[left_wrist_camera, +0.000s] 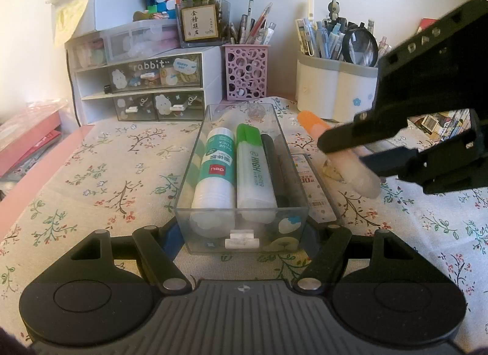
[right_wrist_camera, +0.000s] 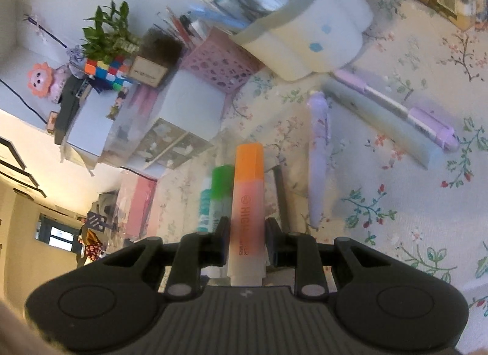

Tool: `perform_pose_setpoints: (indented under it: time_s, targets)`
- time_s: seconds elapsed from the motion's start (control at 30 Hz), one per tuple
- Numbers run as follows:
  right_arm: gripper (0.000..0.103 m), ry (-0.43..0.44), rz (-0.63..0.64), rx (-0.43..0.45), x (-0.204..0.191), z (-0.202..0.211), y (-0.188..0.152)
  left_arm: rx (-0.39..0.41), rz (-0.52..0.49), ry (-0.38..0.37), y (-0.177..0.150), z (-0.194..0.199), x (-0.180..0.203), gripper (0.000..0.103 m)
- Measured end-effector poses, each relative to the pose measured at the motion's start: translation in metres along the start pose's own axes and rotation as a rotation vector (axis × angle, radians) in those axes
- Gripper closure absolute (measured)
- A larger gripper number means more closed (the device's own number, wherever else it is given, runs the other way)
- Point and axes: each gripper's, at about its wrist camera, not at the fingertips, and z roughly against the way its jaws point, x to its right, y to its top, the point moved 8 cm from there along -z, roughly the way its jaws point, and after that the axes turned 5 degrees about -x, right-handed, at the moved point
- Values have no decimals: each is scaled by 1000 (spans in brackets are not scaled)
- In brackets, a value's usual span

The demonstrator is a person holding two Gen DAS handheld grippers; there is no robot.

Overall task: Organize stationery
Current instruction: 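Carry the orange highlighter toward the box with the right gripper, then lower the orange highlighter into the box and open the right gripper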

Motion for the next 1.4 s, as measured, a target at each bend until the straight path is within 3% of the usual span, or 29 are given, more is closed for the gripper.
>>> perform_pose_setpoints:
  time_s: [0.4, 0.53, 0.73, 0.87, 1.03, 1.2, 1.3, 1.4]
  targets:
    - [103, 44, 46, -34, -39, -9, 1, 0, 1, 0, 0, 0, 0, 31]
    - [103, 56, -5, -73, -44, -20, 0, 0, 0, 0, 0, 0, 0, 31]
    - [102, -49, 22, -83, -51, -32, 0, 0, -2, -4, 0, 0, 1, 31]
    - [98, -48, 18, -100, -45, -33, -4, 0, -4, -7, 0, -1, 2, 31]
    - [98, -87, 95, -53, -53, -25, -1, 1, -8, -10, 0, -2, 2, 31]
    - [98, -146, 319, -51, -78, -33, 0, 1, -7, -10, 0, -2, 2, 31]
    - [101, -163, 318, -107, -73, -45, -4, 1, -7, -9, 0, -2, 2, 31]
    - [102, -113, 290, -129, -70, -48, -9, 1, -7, -10, 0, -2, 2, 31]
